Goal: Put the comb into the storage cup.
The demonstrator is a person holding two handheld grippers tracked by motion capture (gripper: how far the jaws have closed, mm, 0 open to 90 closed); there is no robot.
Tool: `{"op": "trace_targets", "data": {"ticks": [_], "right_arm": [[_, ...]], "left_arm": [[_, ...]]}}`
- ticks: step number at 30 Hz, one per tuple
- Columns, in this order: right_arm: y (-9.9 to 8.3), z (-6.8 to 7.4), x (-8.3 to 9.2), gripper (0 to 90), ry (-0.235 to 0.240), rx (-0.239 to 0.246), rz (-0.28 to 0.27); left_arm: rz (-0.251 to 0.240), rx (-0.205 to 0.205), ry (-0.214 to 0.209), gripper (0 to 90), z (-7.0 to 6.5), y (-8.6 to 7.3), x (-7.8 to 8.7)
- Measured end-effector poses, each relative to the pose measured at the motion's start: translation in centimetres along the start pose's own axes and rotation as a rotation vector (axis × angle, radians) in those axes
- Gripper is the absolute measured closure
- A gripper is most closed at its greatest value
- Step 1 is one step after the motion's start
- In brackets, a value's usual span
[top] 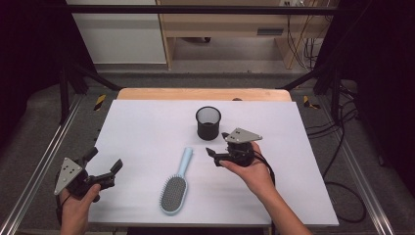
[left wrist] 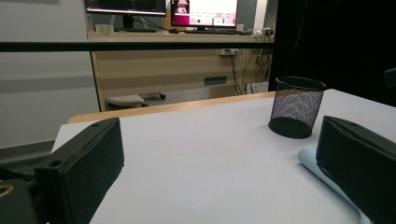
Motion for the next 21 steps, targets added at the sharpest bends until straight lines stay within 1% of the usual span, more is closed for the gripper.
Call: {"op": "trace_targets", "data": {"ticks": [1,2,3,4,5,6,7,8,9,10,11,12,14,18,21], "right_arm": [[0.0,0.0,0.0,26.3,0.0,0.0,0.0],[0.0,0.4,-0.9,30.4,0.007,0.017,0.024],[0.0,0.5,-1.1,32.5,0.008,0.022,0.033],[0.0,0.5,-1.1,32.5,0.008,0.022,0.033],[0.0,0.7,-1.8,36.8,0.011,0.03,0.051],[0.0,0.7,-1.8,36.8,0.011,0.03,0.051],[0.0,1.0,-2.5,43.5,0.017,0.034,0.06],[0.0,1.0,-2.5,43.5,0.017,0.034,0.06],[0.0,1.2,-3.1,48.8,0.025,0.029,0.065],[0.0,1.2,-3.1,48.8,0.025,0.029,0.065],[0.0,1.5,-3.7,56.0,0.036,0.028,0.077],[0.0,1.5,-3.7,56.0,0.036,0.028,0.077],[-0.1,1.8,-4.2,62.7,0.035,0.034,0.084],[-0.2,2.4,-5.2,72.1,0.047,0.045,0.102],[-0.5,2.9,-6.0,76.3,0.06,0.054,0.114]], "left_arm": [[0.0,0.0,0.0,1.0,0.0,0.0,0.0],[0.0,0.001,0.001,1.0,0.0,0.0,0.0],[0.001,0.001,0.001,1.1,0.0,0.0,0.0],[0.001,0.002,0.0,1.1,0.1,0.0,0.0],[0.001,0.003,0.0,1.1,0.1,0.0,0.0],[0.002,0.003,0.0,1.1,0.1,0.0,0.0],[0.003,0.002,-0.001,1.1,0.1,-0.1,-0.1],[0.003,0.002,-0.001,1.1,0.1,-0.1,-0.1],[0.004,0.002,-0.001,1.1,0.1,-0.1,-0.1],[0.004,0.002,-0.001,1.1,0.1,-0.1,-0.1],[0.004,0.002,-0.001,1.1,0.1,-0.1,-0.1],[0.003,0.003,-0.001,1.1,0.1,0.0,-0.1],[0.002,0.004,-0.001,1.1,0.1,0.0,-0.1],[-0.001,0.0,-0.004,1.3,0.1,0.0,-0.1],[0.0,-0.001,-0.004,1.3,0.0,0.0,-0.1]]}}
Point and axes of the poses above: each handheld gripper's, and its own axes: x roughly backward along the jaws, y roughly out of its top, z roughly to its left, the point moved 5 cm from there along -x, roughly forward along the jaws, and after that the axes turned 11 degrees about -x, right-handed, at the moved point
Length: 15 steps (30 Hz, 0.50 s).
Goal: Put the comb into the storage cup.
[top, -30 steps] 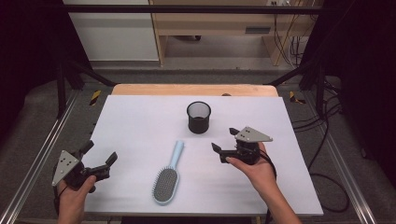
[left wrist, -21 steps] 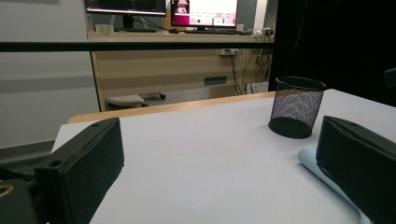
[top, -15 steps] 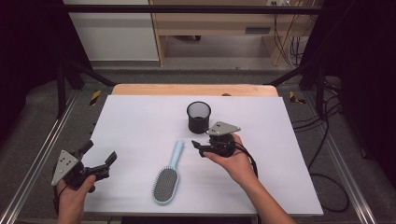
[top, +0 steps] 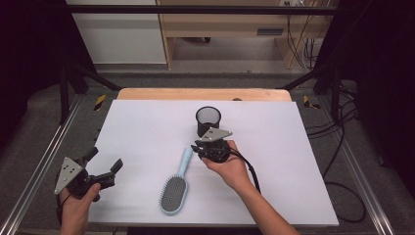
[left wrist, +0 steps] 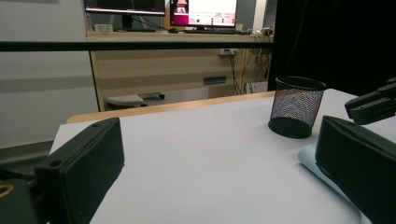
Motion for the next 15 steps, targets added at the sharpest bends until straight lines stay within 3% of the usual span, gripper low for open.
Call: {"op": "trace_targets", "data": {"ticks": [4,15], "right_arm": [[-0.2,0.7,-1.4,87.6,0.016,0.027,0.015],[-0.8,1.8,-3.9,90.0,0.033,0.033,0.054]], "left_arm": [[-0.002,0.002,0.001,1.3,0.0,0.0,-0.1],[0.004,-0.005,-0.008,1.4,-0.1,-0.1,-0.2]]}}
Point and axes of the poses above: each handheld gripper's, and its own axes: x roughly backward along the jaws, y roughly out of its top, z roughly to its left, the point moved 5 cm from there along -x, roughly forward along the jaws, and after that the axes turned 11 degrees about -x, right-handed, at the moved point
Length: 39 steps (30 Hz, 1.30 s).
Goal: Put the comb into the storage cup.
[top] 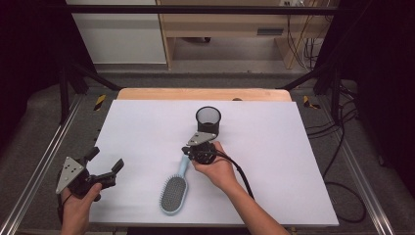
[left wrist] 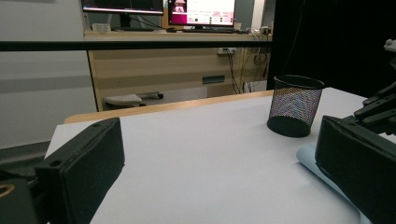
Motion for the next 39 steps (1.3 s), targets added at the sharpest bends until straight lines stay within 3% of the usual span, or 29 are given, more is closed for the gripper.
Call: {"op": "trace_targets", "data": {"ticks": [9,21,29,33,39], "right_arm": [[-0.2,0.3,-2.5,90.0,-0.019,0.014,0.076],[-0.6,0.4,-3.8,90.0,-0.024,0.043,0.134],[-0.9,0.3,-3.5,90.0,-0.061,0.102,0.214],[-1.5,0.0,-2.7,90.0,-0.07,0.107,0.276],[-2.4,-0.6,-1.0,90.0,-0.073,0.087,0.3]], "left_arm": [[-0.001,0.001,-0.002,1.4,0.0,0.0,0.0],[-0.002,0.0,-0.005,1.4,0.0,0.0,-0.1],[0.003,-0.007,-0.009,1.4,-0.1,0.0,-0.1],[0.004,-0.006,-0.01,1.4,-0.1,0.0,-0.2],[0.005,-0.006,-0.011,1.4,-0.1,0.0,-0.2]]}}
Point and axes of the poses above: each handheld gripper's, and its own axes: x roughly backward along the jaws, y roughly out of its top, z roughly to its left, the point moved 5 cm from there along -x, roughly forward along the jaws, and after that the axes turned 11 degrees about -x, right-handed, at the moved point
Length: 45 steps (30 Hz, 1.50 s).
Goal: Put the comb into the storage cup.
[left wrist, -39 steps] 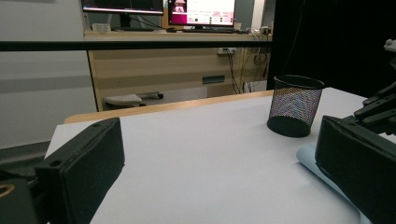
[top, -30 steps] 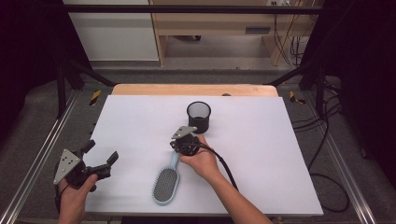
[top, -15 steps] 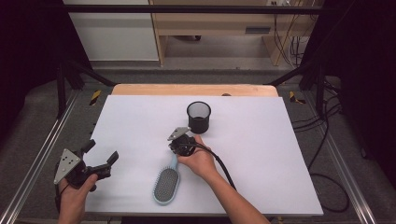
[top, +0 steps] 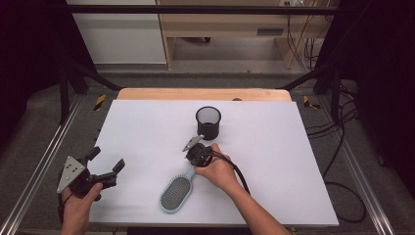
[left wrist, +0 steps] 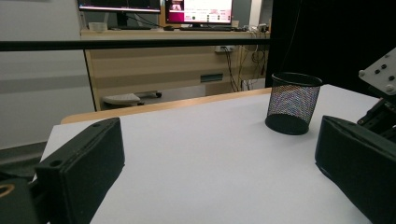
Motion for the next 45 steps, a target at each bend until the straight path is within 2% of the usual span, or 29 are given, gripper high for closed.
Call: {"op": "trace_targets", "data": {"ticks": [2,3,11,16,18,24,28,34,41,45], "right_arm": [[-0.5,-0.2,0.5,90.0,0.007,-0.016,0.0],[-0.9,-0.3,1.0,90.0,0.01,-0.015,0.015],[-2.3,-0.3,2.5,90.0,0.028,-0.01,0.03],[-2.9,0.0,3.7,90.0,0.062,-0.023,0.012],[-3.0,-0.1,4.0,90.0,0.06,-0.028,0.009],[-3.0,-0.9,3.6,90.0,0.046,-0.053,0.01],[-3.1,-1.9,3.1,90.0,0.027,-0.09,0.013],[-3.4,-2.7,3.0,90.0,0.019,-0.108,0.022],[-3.9,-3.1,3.2,90.0,0.049,-0.137,0.041],[-4.8,-3.0,3.9,90.0,0.07,-0.147,0.056]], "left_arm": [[0.002,-0.002,0.0,1.4,0.0,0.0,0.0],[0.002,-0.002,0.0,1.4,0.0,0.0,0.0],[0.018,-0.007,0.001,1.5,0.1,-0.1,-0.1],[0.018,-0.003,0.008,1.5,0.2,-0.2,-0.1],[0.019,-0.004,0.008,1.5,0.2,-0.2,-0.1],[0.021,-0.006,0.007,1.5,0.2,-0.2,-0.1],[0.021,-0.004,0.007,1.5,0.2,-0.3,-0.1],[0.023,-0.007,0.001,1.6,0.2,-0.3,-0.2],[0.031,-0.005,-0.002,1.6,0.2,-0.5,-0.3],[0.029,-0.005,-0.004,1.5,0.2,-0.4,-0.3]]}}
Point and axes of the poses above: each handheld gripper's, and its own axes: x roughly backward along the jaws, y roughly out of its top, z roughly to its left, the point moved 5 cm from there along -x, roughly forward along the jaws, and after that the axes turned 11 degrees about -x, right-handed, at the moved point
